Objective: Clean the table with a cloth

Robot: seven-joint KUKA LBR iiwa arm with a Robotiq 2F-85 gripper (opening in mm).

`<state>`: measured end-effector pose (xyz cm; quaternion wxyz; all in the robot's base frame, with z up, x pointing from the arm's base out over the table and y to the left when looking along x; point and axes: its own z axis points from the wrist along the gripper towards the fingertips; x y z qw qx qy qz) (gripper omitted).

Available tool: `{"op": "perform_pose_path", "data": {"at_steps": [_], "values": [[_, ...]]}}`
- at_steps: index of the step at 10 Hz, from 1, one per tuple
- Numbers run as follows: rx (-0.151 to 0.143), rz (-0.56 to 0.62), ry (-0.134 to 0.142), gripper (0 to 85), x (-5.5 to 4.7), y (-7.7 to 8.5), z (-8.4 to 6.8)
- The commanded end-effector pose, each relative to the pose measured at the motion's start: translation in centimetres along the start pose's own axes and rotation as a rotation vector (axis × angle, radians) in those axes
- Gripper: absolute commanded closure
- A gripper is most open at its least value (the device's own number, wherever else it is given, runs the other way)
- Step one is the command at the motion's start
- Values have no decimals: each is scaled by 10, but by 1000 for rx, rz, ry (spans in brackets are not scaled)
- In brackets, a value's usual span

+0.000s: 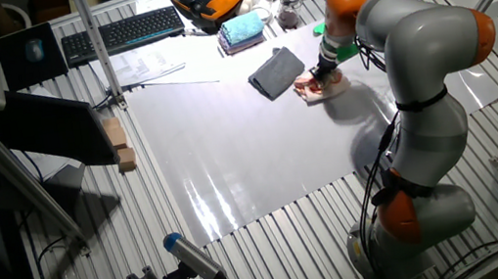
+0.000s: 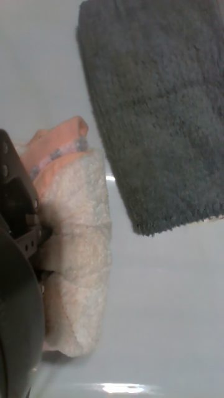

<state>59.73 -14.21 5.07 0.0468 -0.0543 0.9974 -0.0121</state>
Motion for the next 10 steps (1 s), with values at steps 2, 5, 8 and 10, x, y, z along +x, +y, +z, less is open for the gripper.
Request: {"op": "perform_pose_path", "data": {"at_steps": [2, 5, 8, 10], "values": [[-11, -4, 7, 850, -3, -5, -4], [1, -15, 9, 850, -7, -14, -8], [-9, -11, -10, 850, -3, -11, 9], [-17, -23, -4, 850, 4, -14, 11]]}}
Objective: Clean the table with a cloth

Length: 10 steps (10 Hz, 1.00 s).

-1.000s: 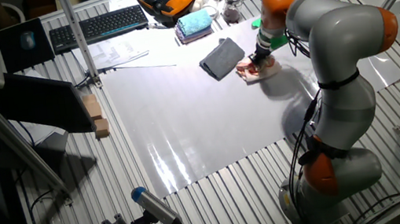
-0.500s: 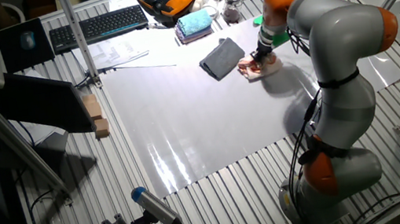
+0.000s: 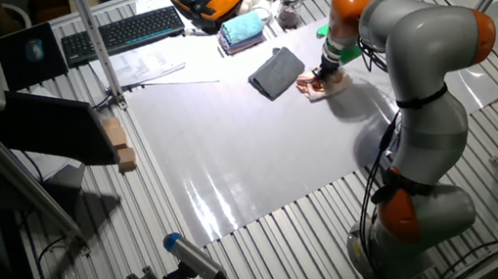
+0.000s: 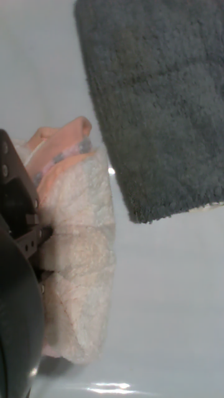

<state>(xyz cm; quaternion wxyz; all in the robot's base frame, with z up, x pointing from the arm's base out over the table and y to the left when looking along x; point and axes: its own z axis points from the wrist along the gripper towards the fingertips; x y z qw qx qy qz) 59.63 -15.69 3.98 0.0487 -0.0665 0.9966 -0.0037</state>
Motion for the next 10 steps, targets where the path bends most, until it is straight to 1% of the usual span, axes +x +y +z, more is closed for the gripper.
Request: {"op": "perform_pose_path", "data": {"at_steps": [1, 3, 6, 7, 8, 10], "values": [[-5, -3, 3, 850, 5, -2, -1], [4, -7, 9, 850, 13, -4, -6], [6, -18, 14, 850, 23, -10, -11], [4, -18, 15, 850, 29, -11, -13], [4, -15, 17, 850, 35, -9, -13], [0, -1, 16, 850, 48, 0, -11]]}}
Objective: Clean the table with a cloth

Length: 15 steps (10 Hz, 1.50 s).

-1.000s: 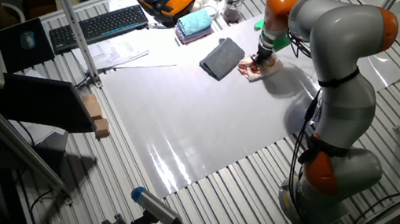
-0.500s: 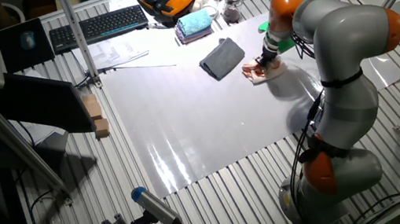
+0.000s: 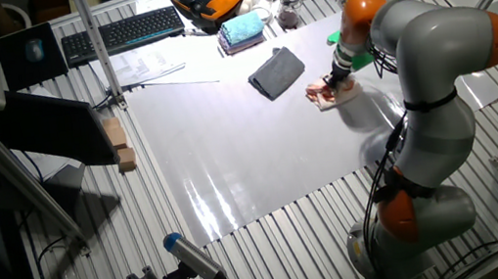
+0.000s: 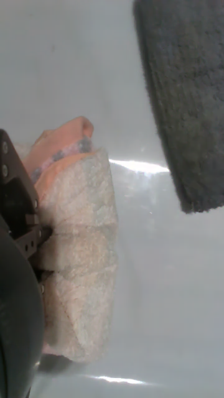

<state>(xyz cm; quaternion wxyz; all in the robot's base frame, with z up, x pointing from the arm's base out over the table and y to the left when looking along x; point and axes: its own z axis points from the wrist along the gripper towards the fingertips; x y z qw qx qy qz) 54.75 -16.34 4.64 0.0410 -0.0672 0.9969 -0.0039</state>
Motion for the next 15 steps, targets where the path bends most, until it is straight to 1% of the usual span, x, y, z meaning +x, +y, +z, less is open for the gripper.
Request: {"op": "perform_pose_path", "data": {"at_steps": [1, 2, 3, 4, 5, 6, 7, 9, 11, 13, 15], "values": [[-12, -3, 13, 850, 6, 1, 0], [-15, 6, 17, 850, 9, 2, -2], [-14, 20, 17, 850, 13, 7, -2], [-14, 37, 19, 850, 16, 15, -3], [-20, 58, 20, 850, 18, 25, -3], [-32, 70, 22, 850, 17, 32, -2], [-34, 81, 22, 850, 15, 36, -3], [-29, 110, 21, 850, 13, 52, -2], [-30, 130, 22, 850, 10, 66, -2], [-16, 150, 24, 850, 5, 82, -4], [-8, 168, 22, 850, 4, 91, -3]]}}
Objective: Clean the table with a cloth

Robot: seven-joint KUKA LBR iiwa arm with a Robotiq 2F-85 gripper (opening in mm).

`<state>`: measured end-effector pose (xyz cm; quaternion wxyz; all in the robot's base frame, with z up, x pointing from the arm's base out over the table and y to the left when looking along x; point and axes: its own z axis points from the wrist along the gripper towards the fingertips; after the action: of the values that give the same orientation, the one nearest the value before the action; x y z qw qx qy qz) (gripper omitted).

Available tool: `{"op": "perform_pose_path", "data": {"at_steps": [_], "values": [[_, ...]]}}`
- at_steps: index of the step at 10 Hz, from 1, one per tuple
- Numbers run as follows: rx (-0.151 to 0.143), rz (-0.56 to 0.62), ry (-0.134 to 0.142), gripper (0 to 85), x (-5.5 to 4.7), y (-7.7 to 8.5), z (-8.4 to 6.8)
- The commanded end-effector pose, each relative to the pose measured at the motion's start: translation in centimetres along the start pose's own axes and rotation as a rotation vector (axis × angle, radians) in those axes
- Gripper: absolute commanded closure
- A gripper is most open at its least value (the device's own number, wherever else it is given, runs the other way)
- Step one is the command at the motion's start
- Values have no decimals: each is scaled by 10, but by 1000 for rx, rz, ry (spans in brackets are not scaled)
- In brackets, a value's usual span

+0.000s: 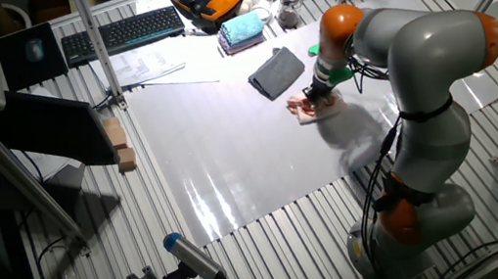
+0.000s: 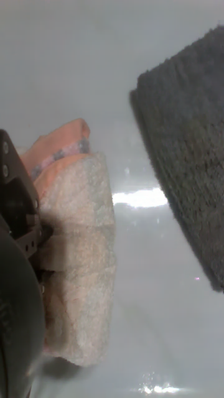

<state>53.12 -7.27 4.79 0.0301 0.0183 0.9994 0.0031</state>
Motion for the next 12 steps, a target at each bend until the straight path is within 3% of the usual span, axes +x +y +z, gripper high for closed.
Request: {"op": "perform_pose_path", "data": {"at_steps": [1, 4, 6, 8, 10, 12], "values": [[2, 10, 0, 850, 1, 4, 0], [-2, 57, 11, 850, -1, 22, -12], [34, 64, 22, 850, 5, 39, -27], [21, 54, 34, 850, 12, 46, -38], [16, 39, 30, 850, 25, 56, -39], [8, 39, 33, 850, 31, 60, -38]]}}
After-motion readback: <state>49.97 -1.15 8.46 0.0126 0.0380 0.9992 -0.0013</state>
